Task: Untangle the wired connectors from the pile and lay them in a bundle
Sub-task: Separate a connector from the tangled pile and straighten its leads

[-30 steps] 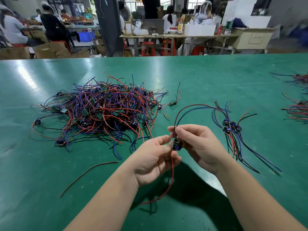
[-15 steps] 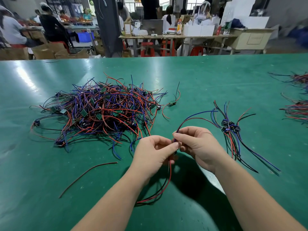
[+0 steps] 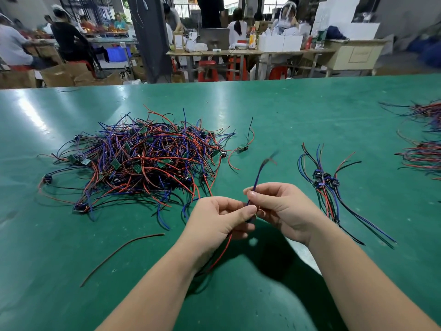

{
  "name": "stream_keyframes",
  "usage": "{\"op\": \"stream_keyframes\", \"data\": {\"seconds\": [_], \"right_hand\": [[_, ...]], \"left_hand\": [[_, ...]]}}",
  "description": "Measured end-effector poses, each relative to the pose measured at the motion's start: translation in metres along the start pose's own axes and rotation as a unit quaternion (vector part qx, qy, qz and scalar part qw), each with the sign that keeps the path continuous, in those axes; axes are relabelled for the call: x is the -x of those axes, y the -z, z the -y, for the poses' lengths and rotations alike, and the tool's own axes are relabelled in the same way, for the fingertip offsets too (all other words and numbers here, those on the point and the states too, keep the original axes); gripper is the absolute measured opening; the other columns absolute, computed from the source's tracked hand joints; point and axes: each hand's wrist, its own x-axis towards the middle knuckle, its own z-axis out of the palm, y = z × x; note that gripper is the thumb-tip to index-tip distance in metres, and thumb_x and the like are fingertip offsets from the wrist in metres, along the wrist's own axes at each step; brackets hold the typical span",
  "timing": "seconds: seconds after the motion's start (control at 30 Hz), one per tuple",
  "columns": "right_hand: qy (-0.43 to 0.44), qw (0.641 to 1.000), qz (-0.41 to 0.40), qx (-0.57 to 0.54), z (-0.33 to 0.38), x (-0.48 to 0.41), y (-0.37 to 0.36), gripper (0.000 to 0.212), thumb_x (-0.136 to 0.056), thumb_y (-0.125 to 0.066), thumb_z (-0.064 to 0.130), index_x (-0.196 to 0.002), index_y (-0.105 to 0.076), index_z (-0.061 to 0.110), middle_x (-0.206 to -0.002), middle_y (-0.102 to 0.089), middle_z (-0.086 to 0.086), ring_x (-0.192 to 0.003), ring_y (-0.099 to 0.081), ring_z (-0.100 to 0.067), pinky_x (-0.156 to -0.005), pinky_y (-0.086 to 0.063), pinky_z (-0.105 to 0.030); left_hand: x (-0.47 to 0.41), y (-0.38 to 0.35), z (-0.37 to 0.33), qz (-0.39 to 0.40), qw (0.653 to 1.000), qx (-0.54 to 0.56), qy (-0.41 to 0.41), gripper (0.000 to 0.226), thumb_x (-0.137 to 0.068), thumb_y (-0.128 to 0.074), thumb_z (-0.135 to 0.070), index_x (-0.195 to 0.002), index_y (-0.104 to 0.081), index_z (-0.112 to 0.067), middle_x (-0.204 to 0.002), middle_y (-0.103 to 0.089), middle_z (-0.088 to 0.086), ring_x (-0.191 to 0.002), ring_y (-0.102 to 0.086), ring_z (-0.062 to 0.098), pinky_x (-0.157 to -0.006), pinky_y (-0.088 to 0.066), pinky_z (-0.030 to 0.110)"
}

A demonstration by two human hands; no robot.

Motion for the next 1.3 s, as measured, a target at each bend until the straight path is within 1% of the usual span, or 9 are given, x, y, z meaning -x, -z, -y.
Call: {"op": "stream_keyframes", "data": {"seconds": [0.23,0.37,0.6,0.73,0.83,0.97,1.1,1.2,1.3], "right_hand": [[0.064,0.983,-0.152,-0.078,0.020,-0.003,0.028,0.009,-0.080,-0.066,0.005,-0.072,-0.062,0.006,-0.056,-0.066,-0.004,-0.046,-0.062,-0.009,-0.042,-0.047,-0.015],[0.089,0.966,-0.207,-0.124,0.027,-0.002,0.041,0.011,-0.076,-0.071,0.005,-0.074,-0.060,0.007,-0.056,-0.066,-0.004,-0.048,-0.063,-0.010,-0.042,-0.047,-0.015],[0.036,0.962,-0.253,-0.100,0.025,-0.005,0.041,0.023,-0.081,-0.071,0.011,-0.067,-0.053,0.014,-0.044,-0.056,0.002,-0.037,-0.056,-0.007,-0.034,-0.036,-0.011],[-0.020,0.961,-0.251,-0.114,0.025,-0.007,0.043,0.026,-0.086,-0.062,0.015,-0.066,-0.047,0.015,-0.038,-0.047,0.004,-0.031,-0.047,-0.005,-0.030,-0.027,-0.009],[-0.064,0.962,-0.224,-0.142,0.023,-0.007,0.044,0.028,-0.089,-0.059,0.019,-0.065,-0.046,0.014,-0.039,-0.049,0.004,-0.030,-0.047,-0.003,-0.028,-0.028,-0.009],[-0.077,0.955,-0.174,-0.227,0.027,-0.005,0.046,0.027,-0.094,-0.053,0.025,-0.070,-0.053,0.014,-0.045,-0.056,0.003,-0.034,-0.053,-0.002,-0.029,-0.036,-0.010],[-0.016,0.953,-0.148,-0.264,0.031,-0.003,0.048,0.021,-0.100,-0.041,0.020,-0.091,-0.057,0.010,-0.076,-0.064,-0.015,-0.052,-0.068,-0.016,-0.041,-0.050,-0.017],[0.000,0.986,-0.133,-0.100,0.022,-0.002,0.037,0.011,-0.093,-0.048,-0.002,-0.089,-0.053,0.007,-0.079,-0.061,-0.018,-0.053,-0.067,-0.020,-0.045,-0.050,-0.019],[0.030,0.996,-0.005,0.084,0.007,0.001,0.019,0.023,-0.072,-0.070,-0.004,-0.087,-0.058,0.009,-0.074,-0.058,-0.011,-0.051,-0.058,-0.012,-0.047,-0.043,-0.017]], "left_hand": [[0.003,-0.001,0.005,0.087,0.993,-0.050,0.062,0.011,-0.067,-0.080,-0.022,-0.066,-0.074,-0.013,-0.076,-0.073,0.012,-0.064,-0.069,0.017,-0.061,-0.056,0.026],[0.000,-0.001,0.006,0.066,0.991,-0.093,0.066,0.009,-0.078,-0.077,-0.012,-0.073,-0.069,-0.010,-0.070,-0.071,0.011,-0.060,-0.068,0.014,-0.060,-0.055,0.024],[0.000,0.001,0.006,0.073,0.986,-0.137,0.056,0.014,-0.080,-0.075,-0.009,-0.085,-0.063,-0.009,-0.064,-0.068,0.004,-0.056,-0.065,0.010,-0.055,-0.053,0.019],[0.000,0.002,0.007,0.129,0.977,-0.164,0.041,0.024,-0.086,-0.069,-0.011,-0.109,-0.063,-0.017,-0.073,-0.065,0.001,-0.058,-0.059,0.005,-0.055,-0.048,0.018],[0.001,0.004,0.006,0.153,0.956,-0.251,0.005,0.016,-0.090,-0.065,-0.016,-0.105,-0.069,-0.022,-0.078,-0.065,-0.006,-0.066,-0.056,-0.001,-0.059,-0.049,0.017],[0.001,0.009,0.004,0.146,0.950,-0.276,-0.017,0.012,-0.092,-0.062,-0.015,-0.096,-0.069,-0.023,-0.093,-0.073,0.002,-0.073,-0.059,-0.001,-0.058,-0.047,0.015],[0.001,0.011,-0.001,0.136,0.984,-0.118,-0.008,0.007,-0.088,-0.063,-0.016,-0.095,-0.062,-0.014,-0.095,-0.074,0.003,-0.075,-0.066,0.001,-0.064,-0.048,0.016],[0.000,0.011,-0.010,0.109,0.990,0.085,0.000,0.022,-0.077,-0.058,-0.032,-0.093,-0.054,-0.018,-0.095,-0.075,0.002,-0.082,-0.070,0.009,-0.072,-0.051,0.022],[-0.002,0.013,-0.015,0.062,0.983,0.172,-0.015,0.024,-0.072,-0.061,-0.038,-0.089,-0.056,-0.022,-0.095,-0.074,-0.005,-0.083,-0.068,0.006,-0.076,-0.047,0.026]]}}
